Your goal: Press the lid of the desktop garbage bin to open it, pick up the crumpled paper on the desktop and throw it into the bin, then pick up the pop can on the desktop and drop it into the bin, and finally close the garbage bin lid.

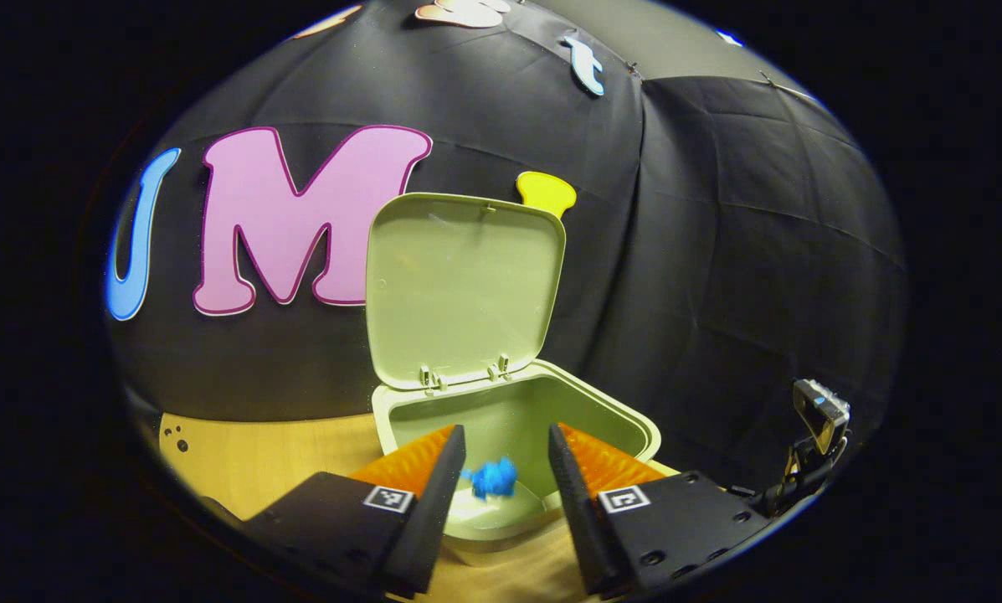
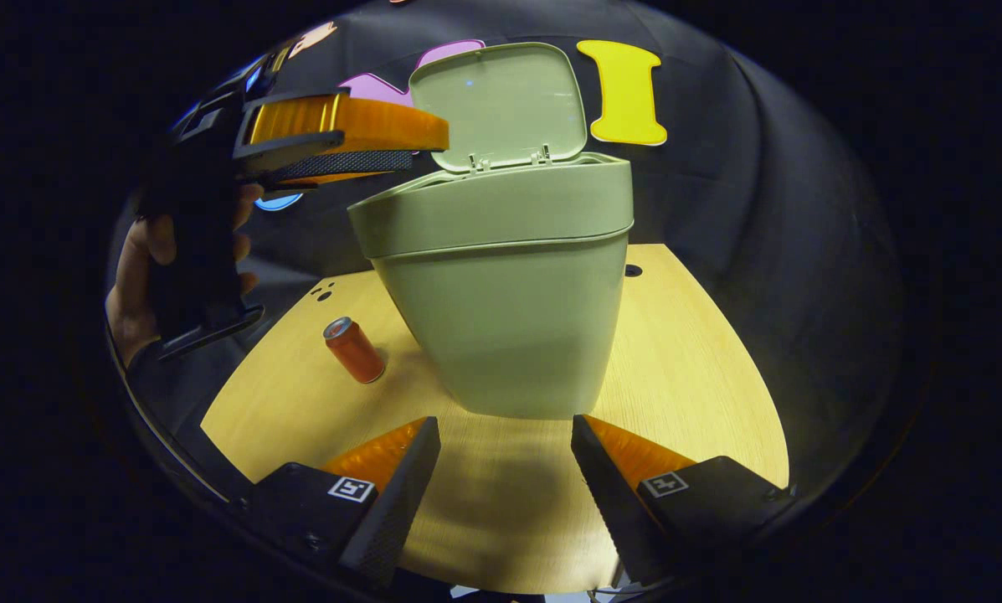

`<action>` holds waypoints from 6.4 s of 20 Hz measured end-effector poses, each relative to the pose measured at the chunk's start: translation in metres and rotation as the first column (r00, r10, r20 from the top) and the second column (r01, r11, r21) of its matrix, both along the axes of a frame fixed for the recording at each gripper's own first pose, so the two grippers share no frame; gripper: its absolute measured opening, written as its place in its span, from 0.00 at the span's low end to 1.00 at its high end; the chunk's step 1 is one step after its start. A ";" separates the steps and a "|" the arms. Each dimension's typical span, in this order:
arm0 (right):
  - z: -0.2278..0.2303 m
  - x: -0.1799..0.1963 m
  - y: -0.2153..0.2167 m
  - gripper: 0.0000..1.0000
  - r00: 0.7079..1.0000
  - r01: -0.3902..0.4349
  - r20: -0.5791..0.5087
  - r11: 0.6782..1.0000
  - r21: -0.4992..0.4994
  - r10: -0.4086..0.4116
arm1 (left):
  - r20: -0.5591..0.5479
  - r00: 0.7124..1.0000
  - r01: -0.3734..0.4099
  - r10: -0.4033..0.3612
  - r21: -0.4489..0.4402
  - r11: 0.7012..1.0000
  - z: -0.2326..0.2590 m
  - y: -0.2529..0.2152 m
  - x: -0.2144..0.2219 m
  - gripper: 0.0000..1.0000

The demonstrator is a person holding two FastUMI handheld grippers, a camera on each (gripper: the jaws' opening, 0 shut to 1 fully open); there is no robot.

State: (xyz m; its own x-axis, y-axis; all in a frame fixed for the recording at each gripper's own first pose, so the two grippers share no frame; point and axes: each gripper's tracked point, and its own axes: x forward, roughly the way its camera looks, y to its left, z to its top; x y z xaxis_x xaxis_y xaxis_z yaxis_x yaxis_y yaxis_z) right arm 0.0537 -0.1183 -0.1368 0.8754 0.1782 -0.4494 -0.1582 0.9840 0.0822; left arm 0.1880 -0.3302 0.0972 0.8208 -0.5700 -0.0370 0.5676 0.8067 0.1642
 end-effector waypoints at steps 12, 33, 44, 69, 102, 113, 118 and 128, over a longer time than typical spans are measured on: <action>-0.019 -0.014 0.051 0.99 0.993 -0.106 -0.062 0.994 -0.015 0.104 | 0.025 0.935 -0.348 0.355 -0.146 0.926 0.001 0.162 -0.017 0.96; -0.052 0.063 0.214 0.99 0.959 -0.277 -0.114 0.948 -0.157 0.261 | -0.301 0.680 -0.726 0.669 -0.144 0.673 -0.147 0.426 -0.137 0.96; -0.085 0.127 0.268 0.99 0.943 -0.319 -0.167 0.927 -0.195 0.289 | -0.374 0.583 -0.805 0.721 -0.148 0.574 -0.172 0.475 -0.173 0.96; -0.076 0.166 0.292 0.83 0.943 -0.333 -0.106 0.905 -0.263 0.316 | -0.415 0.556 -0.820 0.720 -0.135 0.556 -0.184 0.483 -0.172 0.96; 0.242 0.109 0.116 0.82 0.904 0.001 0.424 0.991 -0.134 0.057 | -0.311 0.832 -0.498 0.460 -0.051 0.866 -0.174 0.341 -0.094 0.96; 0.216 0.129 0.050 0.82 0.927 0.112 0.371 0.985 -0.129 -0.057 | -0.334 0.827 -0.491 0.452 -0.040 0.870 -0.175 0.321 -0.086 0.96; 0.205 0.139 0.051 0.84 0.936 0.109 0.348 0.983 -0.145 -0.053 | -0.349 0.809 -0.519 0.473 -0.044 0.854 -0.178 0.328 -0.088 0.96; 0.219 0.149 0.055 0.95 0.921 0.126 0.385 0.981 -0.147 -0.061 | -0.373 0.774 -0.569 0.512 -0.055 0.820 -0.186 0.349 -0.096 0.96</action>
